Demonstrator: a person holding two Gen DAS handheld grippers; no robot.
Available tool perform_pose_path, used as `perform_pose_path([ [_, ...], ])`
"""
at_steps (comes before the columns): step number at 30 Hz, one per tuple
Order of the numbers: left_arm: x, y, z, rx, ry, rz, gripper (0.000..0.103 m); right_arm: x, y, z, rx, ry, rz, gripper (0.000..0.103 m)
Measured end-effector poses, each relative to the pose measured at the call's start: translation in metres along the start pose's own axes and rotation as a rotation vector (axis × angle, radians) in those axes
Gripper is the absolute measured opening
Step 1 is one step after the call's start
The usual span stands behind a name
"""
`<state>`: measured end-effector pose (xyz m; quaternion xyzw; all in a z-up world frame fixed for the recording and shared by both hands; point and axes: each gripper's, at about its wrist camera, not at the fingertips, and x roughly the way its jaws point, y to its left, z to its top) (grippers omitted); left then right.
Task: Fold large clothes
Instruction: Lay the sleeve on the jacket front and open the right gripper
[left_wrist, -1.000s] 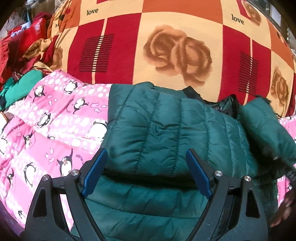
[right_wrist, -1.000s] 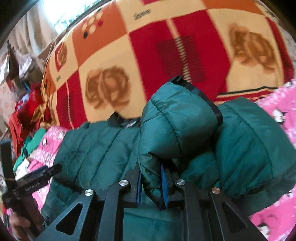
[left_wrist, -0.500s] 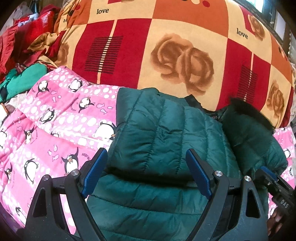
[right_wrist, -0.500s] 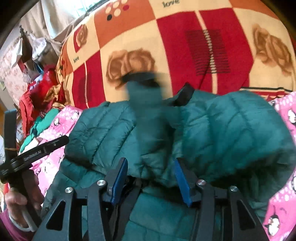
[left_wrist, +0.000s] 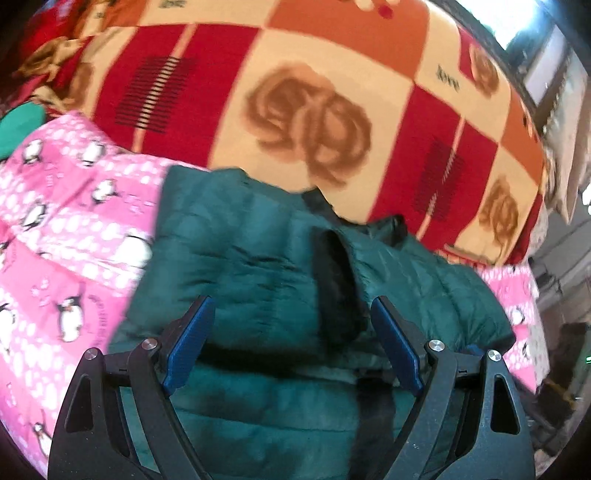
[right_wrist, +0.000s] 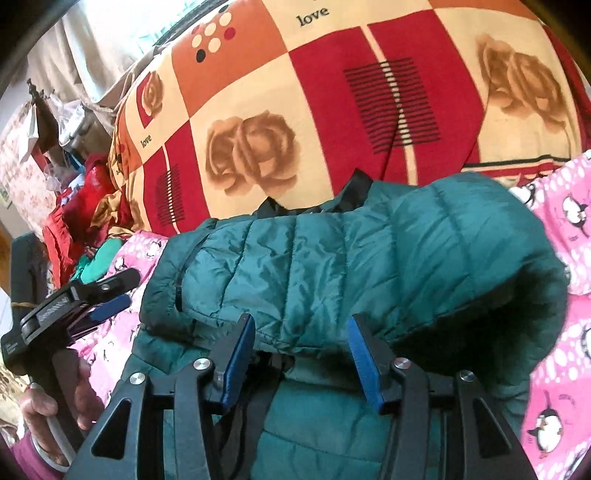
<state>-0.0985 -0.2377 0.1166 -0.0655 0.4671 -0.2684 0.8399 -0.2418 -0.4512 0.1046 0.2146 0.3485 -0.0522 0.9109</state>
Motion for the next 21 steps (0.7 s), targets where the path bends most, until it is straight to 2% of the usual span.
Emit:
perform_pose_path([
  [5, 0.035, -0.027, -0.004, 0.064, 0.069, 0.042, 0.086, -0.04, -0.023, 0.005, -0.011, -0.076, -0.061, 0.05],
  [7, 0.043, -0.034, -0.006, 0.076, 0.057, 0.027, 0.085, -0.057, -0.038, 0.006, 0.002, -0.114, -0.111, 0.05],
  [9, 0.046, -0.04, -0.005, 0.094, 0.038, 0.021, 0.059, -0.069, -0.058, 0.005, 0.038, -0.14, -0.145, 0.05],
  [10, 0.048, -0.042, -0.002, 0.102, 0.051, 0.018, 0.026, -0.072, -0.069, 0.004, 0.063, -0.14, -0.143, 0.05],
  [11, 0.05, -0.043, 0.001, 0.1, 0.062, 0.017, 0.015, -0.073, -0.078, 0.004, 0.088, -0.137, -0.152, 0.05],
  [14, 0.034, -0.039, 0.013, 0.094, 0.004, 0.021, 0.007, -0.076, -0.094, 0.003, 0.135, -0.136, -0.163, 0.05],
  [18, 0.005, -0.027, 0.03, 0.124, -0.119, 0.096, 0.004, -0.085, -0.098, 0.005, 0.183, -0.199, -0.084, 0.05],
  [21, -0.005, -0.004, 0.04, 0.098, -0.131, 0.115, 0.004, -0.083, -0.096, 0.008, 0.193, -0.206, -0.076, 0.05],
])
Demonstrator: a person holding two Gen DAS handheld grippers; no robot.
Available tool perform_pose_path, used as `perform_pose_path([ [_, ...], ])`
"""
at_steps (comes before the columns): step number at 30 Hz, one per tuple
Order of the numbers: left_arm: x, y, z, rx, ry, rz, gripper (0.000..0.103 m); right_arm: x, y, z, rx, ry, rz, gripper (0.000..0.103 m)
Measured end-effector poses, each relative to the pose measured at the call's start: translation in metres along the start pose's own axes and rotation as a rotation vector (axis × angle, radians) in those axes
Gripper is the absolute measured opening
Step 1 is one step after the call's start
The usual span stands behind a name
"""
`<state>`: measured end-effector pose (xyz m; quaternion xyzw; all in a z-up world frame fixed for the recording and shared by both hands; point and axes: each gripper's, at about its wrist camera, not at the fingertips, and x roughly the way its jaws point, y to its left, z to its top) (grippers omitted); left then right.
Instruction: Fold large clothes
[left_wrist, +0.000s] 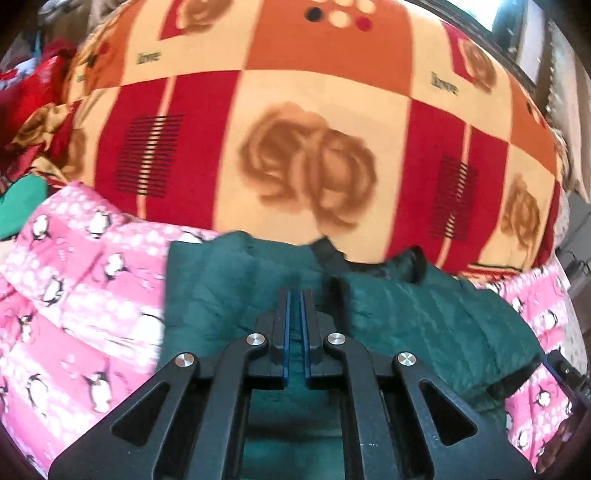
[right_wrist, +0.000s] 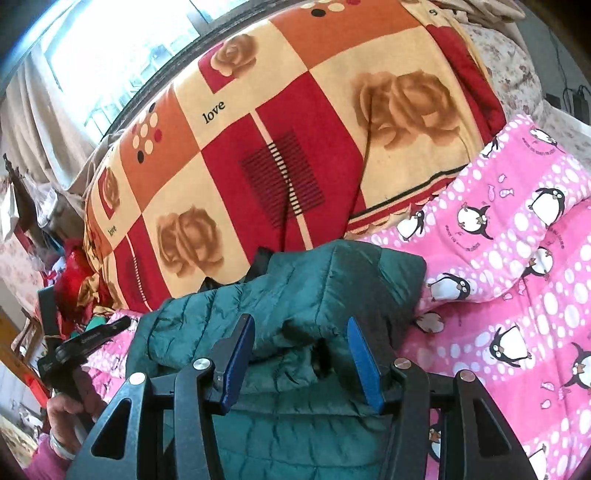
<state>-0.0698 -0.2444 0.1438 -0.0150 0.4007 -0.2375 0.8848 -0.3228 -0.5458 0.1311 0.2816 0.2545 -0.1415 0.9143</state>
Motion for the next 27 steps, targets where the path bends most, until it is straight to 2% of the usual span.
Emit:
perform_pose_path([
  [4, 0.009, 0.016, -0.007, -0.047, 0.084, -0.092, 0.005, 0.006, 0.003, -0.002, 0.025, 0.003, -0.006, 0.05],
  [5, 0.013, 0.015, -0.01, -0.061, 0.099, -0.106, 0.011, 0.007, 0.003, -0.003, 0.032, 0.003, 0.0, 0.05],
  [6, 0.018, 0.012, -0.012, -0.07, 0.122, -0.122, 0.021, 0.008, 0.003, -0.003, 0.035, 0.004, 0.003, 0.05],
  [7, 0.024, 0.009, -0.014, -0.076, 0.15, -0.136, 0.055, 0.008, 0.004, -0.004, 0.037, 0.007, 0.003, 0.05],
  [8, 0.028, 0.007, -0.017, -0.091, 0.158, -0.154, 0.08, 0.007, 0.005, -0.004, 0.036, 0.008, 0.003, 0.05],
  [9, 0.029, 0.005, -0.019, -0.112, 0.143, -0.175, 0.082, 0.006, 0.005, -0.004, 0.035, 0.01, 0.003, 0.05],
  [11, 0.032, -0.003, -0.023, -0.129, 0.131, -0.196, 0.083, 0.0, 0.006, -0.004, 0.02, 0.01, 0.007, 0.05],
  [15, 0.051, -0.024, -0.028, -0.092, 0.182, -0.164, 0.082, -0.013, 0.003, -0.004, -0.017, -0.006, -0.025, 0.051],
  [16, 0.053, -0.03, -0.03, -0.068, 0.179, -0.164, 0.064, -0.016, 0.0, -0.004, -0.015, -0.011, -0.032, 0.051],
  [17, 0.054, -0.035, -0.03, -0.038, 0.179, -0.157, 0.026, -0.018, -0.004, -0.003, -0.006, -0.013, -0.039, 0.051],
  [18, 0.054, -0.044, -0.03, 0.005, 0.183, -0.132, 0.015, -0.018, -0.009, -0.003, 0.011, -0.012, -0.049, 0.051],
  [23, 0.029, -0.04, -0.014, 0.025, 0.084, -0.11, 0.008, -0.007, -0.027, -0.005, 0.091, 0.023, -0.063, 0.052],
  [27, 0.003, -0.013, 0.0, 0.014, 0.001, -0.053, 0.007, 0.008, -0.027, -0.007, 0.123, 0.039, -0.04, 0.052],
])
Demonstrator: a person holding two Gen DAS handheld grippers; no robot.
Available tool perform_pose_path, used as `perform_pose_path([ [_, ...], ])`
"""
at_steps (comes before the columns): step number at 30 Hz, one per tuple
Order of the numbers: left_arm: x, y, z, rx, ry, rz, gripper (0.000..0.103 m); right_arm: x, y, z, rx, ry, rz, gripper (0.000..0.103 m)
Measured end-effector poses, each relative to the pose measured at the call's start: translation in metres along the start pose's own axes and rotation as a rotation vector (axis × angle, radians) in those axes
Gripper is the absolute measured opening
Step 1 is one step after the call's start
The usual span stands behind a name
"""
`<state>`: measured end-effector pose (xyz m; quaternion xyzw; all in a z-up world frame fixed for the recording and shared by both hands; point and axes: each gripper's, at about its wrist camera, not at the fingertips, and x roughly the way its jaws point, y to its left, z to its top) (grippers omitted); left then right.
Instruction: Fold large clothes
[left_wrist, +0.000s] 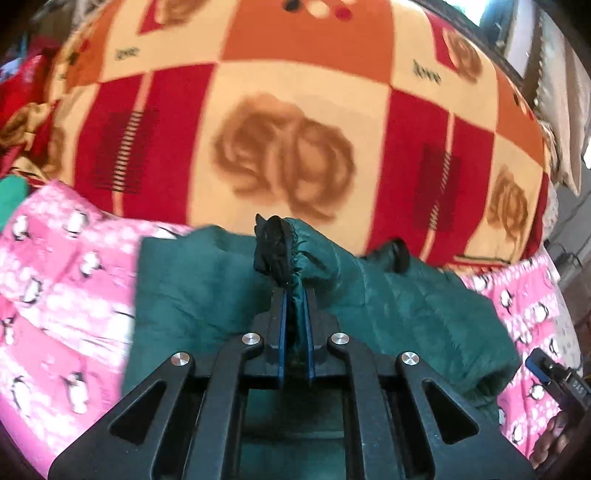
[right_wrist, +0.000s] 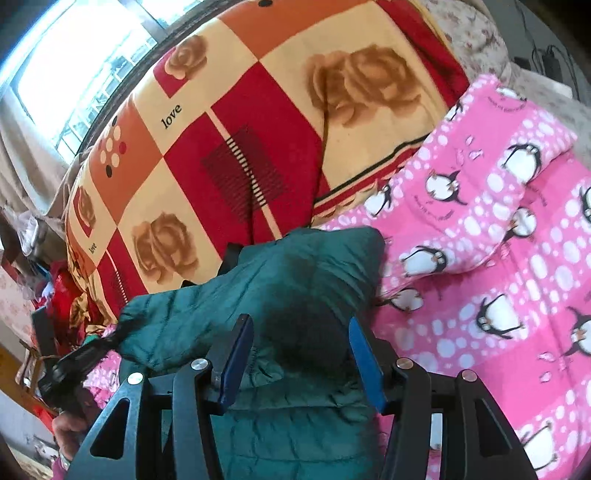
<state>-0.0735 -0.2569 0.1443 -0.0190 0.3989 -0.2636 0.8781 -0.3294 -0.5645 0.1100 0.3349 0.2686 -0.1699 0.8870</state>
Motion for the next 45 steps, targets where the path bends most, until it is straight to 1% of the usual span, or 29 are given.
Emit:
perform_pose_path([
  [4, -0.008, 0.032, -0.003, -0.019, -0.012, 0.059, 0.007, 0.021, 0.015, 0.0, -0.021, 0.027, 0.014, 0.052],
  [8, -0.002, 0.05, -0.018, -0.023, 0.021, 0.083, 0.007, 0.051, 0.036, -0.002, -0.089, 0.078, 0.008, 0.052],
  [10, 0.003, 0.053, -0.023, -0.025, 0.031, 0.091, 0.007, 0.068, 0.047, -0.004, -0.125, 0.102, -0.009, 0.052],
  [14, 0.011, 0.055, -0.03, -0.024, 0.041, 0.104, 0.007, 0.091, 0.067, -0.005, -0.227, 0.11, -0.058, 0.052],
  [16, 0.014, 0.055, -0.03, -0.019, 0.041, 0.111, 0.007, 0.106, 0.075, -0.006, -0.294, 0.128, -0.101, 0.052],
  [19, 0.019, 0.054, -0.031, -0.011, 0.043, 0.118, 0.007, 0.127, 0.079, -0.007, -0.356, 0.158, -0.155, 0.052],
  [22, 0.025, 0.052, -0.031, -0.004, 0.049, 0.124, 0.007, 0.14, 0.076, -0.004, -0.364, 0.165, -0.173, 0.052],
  [26, 0.034, 0.048, -0.031, 0.002, 0.059, 0.133, 0.007, 0.16, 0.068, 0.003, -0.339, 0.177, -0.177, 0.052],
  [31, 0.041, 0.046, -0.031, 0.0, 0.08, 0.137, 0.008, 0.169, 0.065, 0.008, -0.351, 0.189, -0.181, 0.053],
  [32, 0.04, 0.047, -0.031, -0.003, 0.083, 0.134, 0.012, 0.168, 0.066, 0.008, -0.354, 0.189, -0.18, 0.053],
  [33, 0.038, 0.049, -0.03, -0.004, 0.087, 0.131, 0.014, 0.164, 0.066, 0.01, -0.358, 0.192, -0.174, 0.053],
  [34, 0.036, 0.051, -0.029, -0.008, 0.091, 0.123, 0.02, 0.162, 0.07, 0.011, -0.361, 0.19, -0.17, 0.053],
  [35, 0.033, 0.054, -0.028, -0.015, 0.092, 0.113, 0.032, 0.153, 0.071, 0.013, -0.36, 0.182, -0.157, 0.053],
  [36, 0.028, 0.058, -0.027, -0.03, 0.091, 0.101, 0.041, 0.138, 0.071, 0.016, -0.349, 0.164, -0.128, 0.053],
  [37, 0.023, 0.061, -0.026, -0.043, 0.082, 0.09, 0.056, 0.131, 0.073, 0.016, -0.342, 0.153, -0.112, 0.053],
  [38, 0.016, 0.064, -0.025, -0.056, 0.065, 0.083, 0.061, 0.119, 0.074, 0.017, -0.337, 0.139, -0.097, 0.053],
  [41, -0.001, 0.067, -0.021, -0.069, 0.017, 0.087, 0.062, 0.087, 0.079, 0.01, -0.363, 0.138, -0.065, 0.053],
  [43, -0.008, 0.065, -0.019, -0.067, -0.006, 0.089, 0.063, 0.078, 0.083, 0.0, -0.383, 0.16, -0.059, 0.053],
  [45, -0.008, 0.058, -0.019, -0.046, -0.009, 0.096, 0.063, 0.074, 0.085, -0.012, -0.393, 0.183, -0.047, 0.053],
])
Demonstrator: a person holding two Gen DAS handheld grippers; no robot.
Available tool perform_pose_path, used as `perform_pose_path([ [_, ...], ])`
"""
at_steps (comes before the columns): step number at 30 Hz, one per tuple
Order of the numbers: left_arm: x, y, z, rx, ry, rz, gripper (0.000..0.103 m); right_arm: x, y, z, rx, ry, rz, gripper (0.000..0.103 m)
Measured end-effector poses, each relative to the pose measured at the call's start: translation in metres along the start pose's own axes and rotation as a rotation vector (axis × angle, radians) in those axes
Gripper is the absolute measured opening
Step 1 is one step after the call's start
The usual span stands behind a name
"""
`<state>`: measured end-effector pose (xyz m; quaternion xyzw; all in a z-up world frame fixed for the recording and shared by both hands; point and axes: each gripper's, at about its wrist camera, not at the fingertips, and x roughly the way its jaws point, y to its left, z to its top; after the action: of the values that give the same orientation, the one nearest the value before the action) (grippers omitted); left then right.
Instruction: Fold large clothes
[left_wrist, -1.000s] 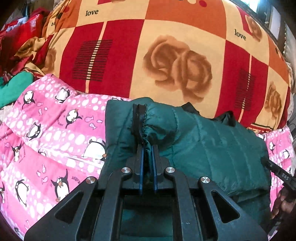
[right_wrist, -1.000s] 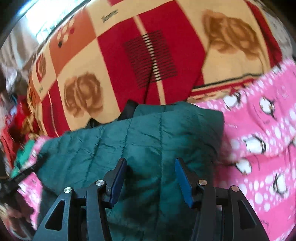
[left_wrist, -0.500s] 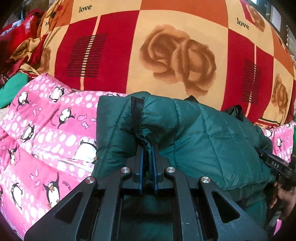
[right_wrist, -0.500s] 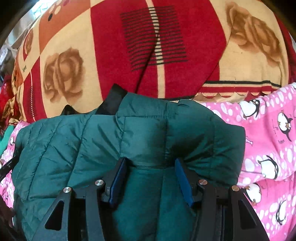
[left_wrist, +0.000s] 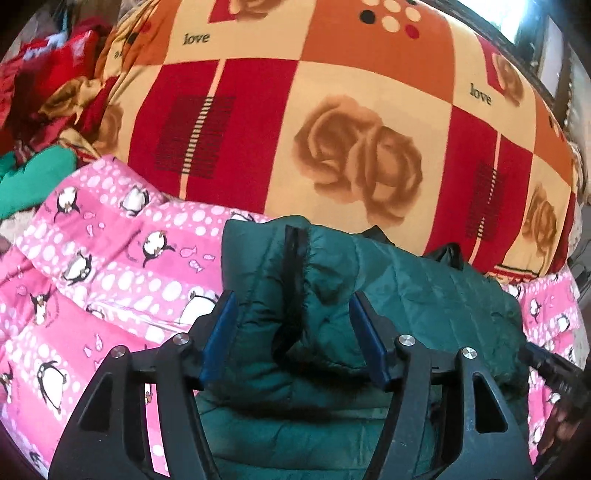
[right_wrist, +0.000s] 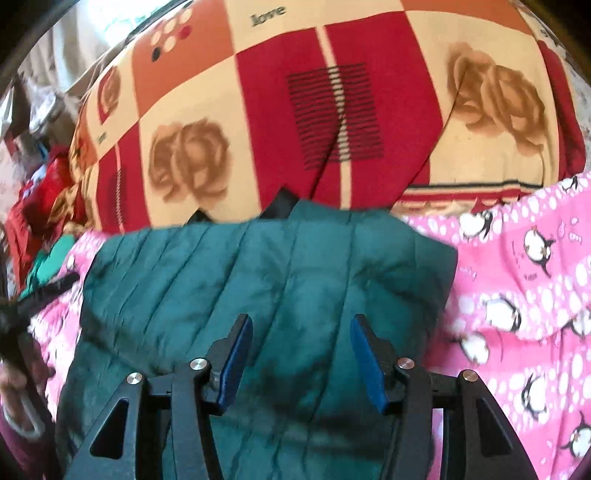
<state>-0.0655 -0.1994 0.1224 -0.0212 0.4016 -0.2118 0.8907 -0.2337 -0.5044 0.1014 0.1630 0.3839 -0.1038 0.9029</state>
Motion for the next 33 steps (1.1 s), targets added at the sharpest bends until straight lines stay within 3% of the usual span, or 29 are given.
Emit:
perform_pose_path([
  [3, 0.008, -0.012, -0.004, 0.041, 0.016, 0.027, 0.063, 0.012, 0.009, -0.014, -0.021, 0.037, 0.004, 0.053],
  [8, 0.041, -0.027, -0.021, 0.099, 0.121, 0.101, 0.063, 0.047, 0.013, -0.025, -0.063, 0.092, -0.037, 0.053],
  [12, 0.045, -0.032, -0.027, 0.129, 0.106, 0.125, 0.063, 0.05, 0.004, -0.021, -0.034, 0.091, 0.011, 0.053],
  [15, 0.045, -0.03, -0.027, 0.125, 0.109, 0.114, 0.063, 0.018, -0.015, -0.012, 0.059, 0.007, 0.072, 0.053],
  [18, 0.047, -0.03, -0.027, 0.118, 0.108, 0.113, 0.063, -0.002, -0.041, -0.002, 0.157, -0.074, 0.034, 0.053],
  [21, 0.047, -0.033, -0.027, 0.117, 0.11, 0.109, 0.063, 0.015, -0.068, 0.007, 0.239, -0.021, -0.017, 0.062],
  [26, 0.048, -0.035, -0.026, 0.126, 0.118, 0.111, 0.063, 0.053, -0.085, 0.01, 0.297, 0.037, -0.026, 0.062],
  [27, 0.048, -0.036, -0.025, 0.127, 0.121, 0.11, 0.063, 0.055, -0.087, 0.013, 0.294, 0.023, -0.031, 0.059],
  [28, 0.048, -0.036, -0.024, 0.128, 0.122, 0.106, 0.063, 0.055, -0.086, 0.018, 0.283, 0.0, -0.041, 0.039],
  [31, 0.051, -0.037, -0.023, 0.127, 0.129, 0.09, 0.063, 0.049, -0.083, 0.031, 0.211, -0.045, -0.107, 0.012],
  [33, 0.054, -0.039, -0.026, 0.131, 0.129, 0.078, 0.064, 0.042, -0.088, 0.038, 0.199, -0.071, -0.148, 0.006],
])
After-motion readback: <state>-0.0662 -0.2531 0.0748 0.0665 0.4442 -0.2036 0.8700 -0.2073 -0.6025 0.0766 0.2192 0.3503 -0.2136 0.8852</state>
